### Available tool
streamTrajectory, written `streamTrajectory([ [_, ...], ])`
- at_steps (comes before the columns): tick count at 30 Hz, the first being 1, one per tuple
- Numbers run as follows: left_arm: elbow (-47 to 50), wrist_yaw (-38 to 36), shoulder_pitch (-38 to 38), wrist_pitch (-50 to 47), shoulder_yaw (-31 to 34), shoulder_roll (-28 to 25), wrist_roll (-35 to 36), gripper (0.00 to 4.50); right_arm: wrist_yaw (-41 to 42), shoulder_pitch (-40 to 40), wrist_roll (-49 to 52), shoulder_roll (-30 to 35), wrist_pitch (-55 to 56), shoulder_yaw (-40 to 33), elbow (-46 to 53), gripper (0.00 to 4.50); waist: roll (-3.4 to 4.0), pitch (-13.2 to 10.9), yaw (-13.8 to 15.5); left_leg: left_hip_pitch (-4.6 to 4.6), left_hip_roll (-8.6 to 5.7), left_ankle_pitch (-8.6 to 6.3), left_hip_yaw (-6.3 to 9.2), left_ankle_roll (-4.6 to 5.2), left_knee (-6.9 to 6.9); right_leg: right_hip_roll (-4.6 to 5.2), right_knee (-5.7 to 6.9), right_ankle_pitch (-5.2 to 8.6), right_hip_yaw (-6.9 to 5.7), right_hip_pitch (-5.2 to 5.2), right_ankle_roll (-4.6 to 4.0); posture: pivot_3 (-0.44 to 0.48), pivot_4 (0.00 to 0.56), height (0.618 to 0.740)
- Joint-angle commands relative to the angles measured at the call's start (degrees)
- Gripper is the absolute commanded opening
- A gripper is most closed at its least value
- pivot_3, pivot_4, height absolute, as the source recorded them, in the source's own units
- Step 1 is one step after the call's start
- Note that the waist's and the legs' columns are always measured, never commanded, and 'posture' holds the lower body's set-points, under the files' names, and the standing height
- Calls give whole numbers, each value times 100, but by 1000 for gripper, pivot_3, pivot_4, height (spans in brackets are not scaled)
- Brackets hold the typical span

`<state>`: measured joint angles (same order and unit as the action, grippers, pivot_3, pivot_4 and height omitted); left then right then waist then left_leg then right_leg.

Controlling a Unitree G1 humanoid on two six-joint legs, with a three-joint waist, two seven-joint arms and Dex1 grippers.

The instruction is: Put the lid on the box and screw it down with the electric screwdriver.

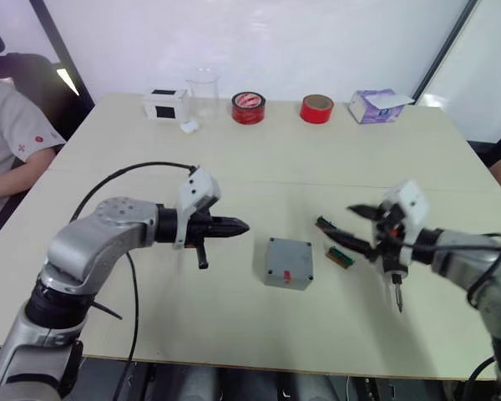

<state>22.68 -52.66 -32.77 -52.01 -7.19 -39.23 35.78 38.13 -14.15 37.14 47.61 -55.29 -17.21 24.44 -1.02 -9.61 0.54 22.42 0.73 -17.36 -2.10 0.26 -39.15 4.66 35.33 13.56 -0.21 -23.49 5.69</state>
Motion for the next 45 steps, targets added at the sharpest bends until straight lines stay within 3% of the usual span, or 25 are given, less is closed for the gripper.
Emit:
streamTrajectory([
  [1, 199, -206, -195, 233, -80, 44, 52, 0, -634, -831, -86, 730, -1656, -275, -656, 4479, 4, -2, -1, 0, 0, 0, -1, 0, 0, -2, 1, 0, 0, -1, -1, 0, 150, 740],
  [6, 352, -344, -342, 336, -354, 253, 33, 0, -301, -2064, 218, 1640, -3512, 639, -1650, 4479, 6, -3, -2, 2, 2, 0, 0, 1, 3, 0, -2, 1, 1, -4, -4, 0, 150, 740],
  [9, 496, -396, -346, 412, -558, 272, -61, 0, -259, -2387, 297, 1901, -3721, 1141, -2094, 4479, 6, -4, -16, 5, 1, -1, -4, 1, 4, 2, -8, 1, 3, -6, -5, 0, 150, 740],
  [15, 818, -242, -311, 348, -762, 384, -63, 0, -373, -2753, 1644, 2496, -3721, 2199, -3129, 4479, 13, -8, 4, 12, -1, -3, -10, 6, 3, 4, -11, 1, 6, -12, -3, 0, 150, 740],
  [23, 978, 173, -140, 188, -792, 614, -55, 0, -729, -3216, 1961, 2266, -3721, 3138, -3741, 4479, 14, -8, -22, 13, -1, -4, -12, 7, 3, 0, -10, 0, 7, -16, -2, 0, 150, 740],
  [35, 1299, 792, 33, -106, -666, 693, 27, 0, 5, -3722, 344, 1395, -3449, 4189, -4533, 4479, 13, -8, -10, 18, -6, -4, -11, 7, 0, -2, -9, -1, 6, -18, 1, 0, 150, 740],
  [38, 1360, 896, 64, -167, -629, 693, 71, 0, 346, -3827, -40, 1301, -3256, 4518, -4706, 3743, 11, -8, -16, 17, -7, -4, -12, 7, 0, -3, -9, -2, 6, -17, 2, 0, 150, 740],
  [43, 1341, 898, 90, -162, -541, 607, 115, 0, 737, -3852, -460, 1267, -3252, 4758, -4798, 1876, 11, -7, -30, 13, -8, -4, -12, 7, 0, -3, -8, -2, 6, -15, 2, 0, 150, 740],
  [45, 1280, 857, 82, -114, -532, 574, 97, 0, 842, -3789, -545, 1295, -3305, 4746, -4727, 1814, 11, -7, -27, 13, -7, -4, -12, 7, 0, -4, -8, -2, 6, -15, 2, 0, 150, 740],
])
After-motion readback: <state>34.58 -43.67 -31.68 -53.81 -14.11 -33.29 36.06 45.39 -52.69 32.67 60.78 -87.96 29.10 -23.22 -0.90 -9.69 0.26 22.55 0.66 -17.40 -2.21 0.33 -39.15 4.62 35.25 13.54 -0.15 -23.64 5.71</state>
